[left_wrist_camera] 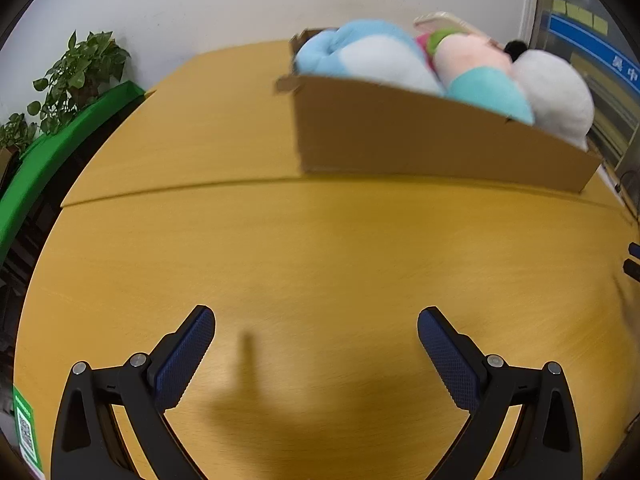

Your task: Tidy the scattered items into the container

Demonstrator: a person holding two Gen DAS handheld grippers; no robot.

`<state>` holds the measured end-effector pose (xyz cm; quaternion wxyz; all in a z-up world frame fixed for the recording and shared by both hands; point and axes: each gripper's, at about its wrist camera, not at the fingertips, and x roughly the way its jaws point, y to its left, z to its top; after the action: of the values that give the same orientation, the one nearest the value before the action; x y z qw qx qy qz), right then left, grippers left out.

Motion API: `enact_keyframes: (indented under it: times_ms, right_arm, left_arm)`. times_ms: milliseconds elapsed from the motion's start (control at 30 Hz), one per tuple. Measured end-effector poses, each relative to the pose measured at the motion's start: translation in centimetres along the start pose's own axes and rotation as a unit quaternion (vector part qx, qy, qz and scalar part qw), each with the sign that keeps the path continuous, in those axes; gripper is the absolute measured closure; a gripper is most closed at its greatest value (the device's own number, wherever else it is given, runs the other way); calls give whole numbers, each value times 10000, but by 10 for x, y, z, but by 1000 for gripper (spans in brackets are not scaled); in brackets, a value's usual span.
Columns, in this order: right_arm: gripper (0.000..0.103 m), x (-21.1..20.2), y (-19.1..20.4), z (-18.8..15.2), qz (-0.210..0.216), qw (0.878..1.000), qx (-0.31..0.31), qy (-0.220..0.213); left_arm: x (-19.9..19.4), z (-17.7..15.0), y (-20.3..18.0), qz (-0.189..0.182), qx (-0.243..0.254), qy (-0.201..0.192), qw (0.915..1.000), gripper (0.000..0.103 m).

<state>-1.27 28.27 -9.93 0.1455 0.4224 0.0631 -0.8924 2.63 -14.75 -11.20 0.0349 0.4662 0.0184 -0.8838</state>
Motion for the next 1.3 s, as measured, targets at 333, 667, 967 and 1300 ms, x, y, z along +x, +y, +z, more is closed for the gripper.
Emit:
enact_keyframes:
  times_ms: [333, 667, 967, 1300]
  right_arm:
    - [0, 23, -8, -17, 149, 9990, -300, 291]
    - [0, 20, -45, -16, 346, 9975, -527, 324]
    - [0, 24, -60, -10, 204, 9987, -356, 316]
    - [0, 29, -57, -6, 279, 9980, -481, 300]
  left_arm:
    - [11, -13, 33, -453, 560, -179, 9972, 0]
    - [11, -7, 63, -683, 832, -175, 9940, 0]
    - [21, 14, 75, -655, 804, -144, 9945, 0]
    - [21, 11, 74, -645, 800, -152, 9946, 0]
